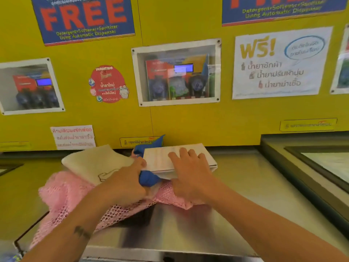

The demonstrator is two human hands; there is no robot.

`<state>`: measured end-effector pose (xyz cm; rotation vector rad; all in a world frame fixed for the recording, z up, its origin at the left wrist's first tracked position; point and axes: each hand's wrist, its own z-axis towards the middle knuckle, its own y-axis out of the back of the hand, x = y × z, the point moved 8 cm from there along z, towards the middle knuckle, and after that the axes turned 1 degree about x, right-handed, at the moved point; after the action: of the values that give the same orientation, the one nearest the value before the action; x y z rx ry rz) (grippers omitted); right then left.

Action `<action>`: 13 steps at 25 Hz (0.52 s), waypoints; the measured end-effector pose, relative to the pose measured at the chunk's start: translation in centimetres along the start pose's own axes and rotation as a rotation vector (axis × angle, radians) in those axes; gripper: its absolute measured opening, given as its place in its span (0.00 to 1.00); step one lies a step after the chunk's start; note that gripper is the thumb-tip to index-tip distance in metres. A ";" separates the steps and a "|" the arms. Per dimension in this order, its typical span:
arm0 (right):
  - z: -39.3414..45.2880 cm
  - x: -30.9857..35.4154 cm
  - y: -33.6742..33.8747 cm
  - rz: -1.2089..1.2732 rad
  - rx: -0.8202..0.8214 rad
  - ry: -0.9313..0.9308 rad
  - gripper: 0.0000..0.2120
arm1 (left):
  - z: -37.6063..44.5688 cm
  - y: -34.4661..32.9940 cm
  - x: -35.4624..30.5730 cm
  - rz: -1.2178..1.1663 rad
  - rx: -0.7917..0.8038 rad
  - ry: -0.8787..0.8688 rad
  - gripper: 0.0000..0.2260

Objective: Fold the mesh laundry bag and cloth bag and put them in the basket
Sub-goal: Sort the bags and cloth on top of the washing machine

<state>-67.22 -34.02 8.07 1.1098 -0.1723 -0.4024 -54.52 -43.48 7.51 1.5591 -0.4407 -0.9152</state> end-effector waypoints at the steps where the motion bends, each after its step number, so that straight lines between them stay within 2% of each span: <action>1: 0.2 -0.5 0.3 0.017 0.003 0.001 0.31 | 0.3 1.0 0.2 -0.017 0.021 0.003 0.25; 3: 0.3 -1.4 1.4 0.027 -0.033 0.021 0.28 | 0.6 3.3 0.2 -0.059 0.011 0.010 0.18; 4: 0.3 -1.9 2.2 0.021 -0.067 0.036 0.26 | 0.8 4.5 0.1 -0.100 -0.029 -0.001 0.17; 7: 0.6 -5.1 4.8 0.128 -0.157 -0.034 0.19 | 1.9 8.6 -2.4 -0.265 -0.272 -0.155 0.16; 10: 0.0 -13.1 6.2 0.460 -0.274 -0.357 0.08 | 2.8 11.5 -6.9 -0.433 -0.479 -0.354 0.12; 13: -2.3 -19.6 6.7 0.615 -0.318 -0.626 0.07 | 4.0 11.3 -11.8 -0.568 -0.543 -0.487 0.10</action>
<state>-82.87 -21.73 14.31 0.5443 -0.9434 -0.1978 -62.38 -39.97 21.98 0.9536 -0.0545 -1.7081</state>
